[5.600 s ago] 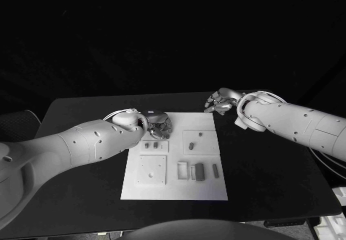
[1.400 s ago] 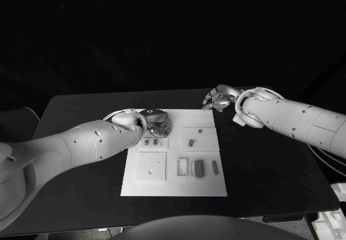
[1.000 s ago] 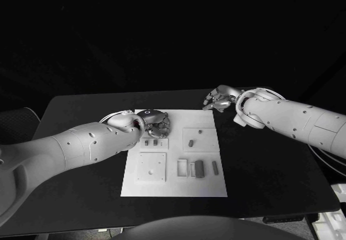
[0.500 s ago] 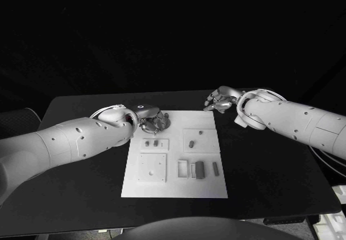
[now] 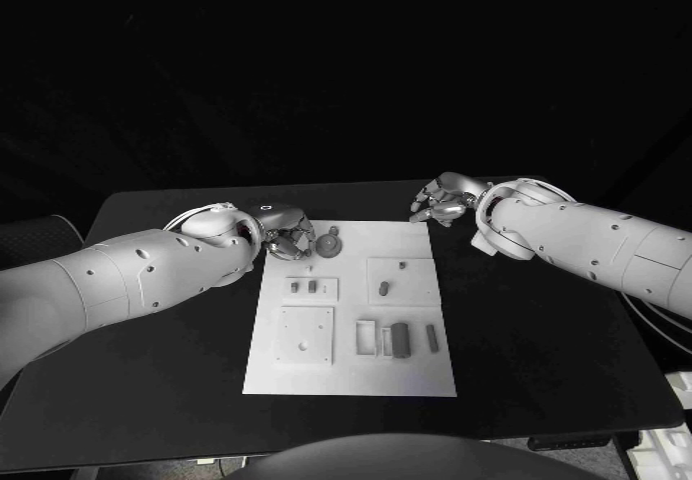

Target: Assemble the parts on the task board

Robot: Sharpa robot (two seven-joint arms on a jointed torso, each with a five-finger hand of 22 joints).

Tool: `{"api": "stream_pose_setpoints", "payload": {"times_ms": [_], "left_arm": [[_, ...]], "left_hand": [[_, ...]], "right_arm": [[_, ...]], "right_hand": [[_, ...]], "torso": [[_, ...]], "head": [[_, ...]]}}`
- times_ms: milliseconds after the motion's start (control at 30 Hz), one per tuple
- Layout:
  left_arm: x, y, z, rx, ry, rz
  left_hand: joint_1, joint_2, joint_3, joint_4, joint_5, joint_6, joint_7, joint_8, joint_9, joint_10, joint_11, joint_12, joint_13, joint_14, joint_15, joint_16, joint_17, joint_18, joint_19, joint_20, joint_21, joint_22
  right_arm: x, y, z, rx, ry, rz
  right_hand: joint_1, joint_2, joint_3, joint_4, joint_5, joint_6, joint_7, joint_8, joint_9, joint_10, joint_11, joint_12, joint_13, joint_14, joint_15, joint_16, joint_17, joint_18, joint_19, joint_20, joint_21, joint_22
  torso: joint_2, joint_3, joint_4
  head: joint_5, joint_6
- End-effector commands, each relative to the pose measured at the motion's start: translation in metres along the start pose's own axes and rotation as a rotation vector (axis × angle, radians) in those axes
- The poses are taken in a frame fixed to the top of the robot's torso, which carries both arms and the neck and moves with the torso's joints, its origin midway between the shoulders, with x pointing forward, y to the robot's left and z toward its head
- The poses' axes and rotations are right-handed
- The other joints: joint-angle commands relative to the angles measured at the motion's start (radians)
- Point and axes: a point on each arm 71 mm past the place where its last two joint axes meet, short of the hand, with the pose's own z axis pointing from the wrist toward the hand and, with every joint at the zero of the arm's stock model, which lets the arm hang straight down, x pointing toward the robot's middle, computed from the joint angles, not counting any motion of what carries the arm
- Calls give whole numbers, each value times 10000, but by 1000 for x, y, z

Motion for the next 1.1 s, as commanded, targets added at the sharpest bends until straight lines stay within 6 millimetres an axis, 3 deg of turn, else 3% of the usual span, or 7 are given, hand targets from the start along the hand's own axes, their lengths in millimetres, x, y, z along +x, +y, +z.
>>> {"api": "stream_pose_setpoints", "payload": {"times_ms": [33, 1100], "left_arm": [[2, 2, 0, -99, 348, -100], [14, -1, 3, -25, 1030, -158]], "left_hand": [[-74, 42, -5, -58, 27, 595, 512, 68, 60, -6, -91, 33, 6, 39, -39, 8, 16, 1415, -59, 36, 49, 174], [-144, 77, 47, -113, 37, 611, 508, 50, 60, -20, -95, 26, -3, 38, -43, -1, 19, 1399, -72, 36, 57, 167]], "right_arm": [[1, 1, 0, -91, 127, 0], [2, 2, 1, -97, 149, 0]], "right_hand": [[-103, -23, -48, -23, 8, -63, 31, -68, 13, -16, 31, 3, 16, 54, -20, -51, 16, 143, -50, -46, 50, 12], [-107, -20, -44, -18, 8, -64, 32, -74, 18, -18, 32, -8, 35, 54, -19, -71, 55, 143, -59, -45, 51, 28]], "torso": [[1, -4, 0], [5, -1, -5]], "head": [[20, -11], [9, -68]]}}
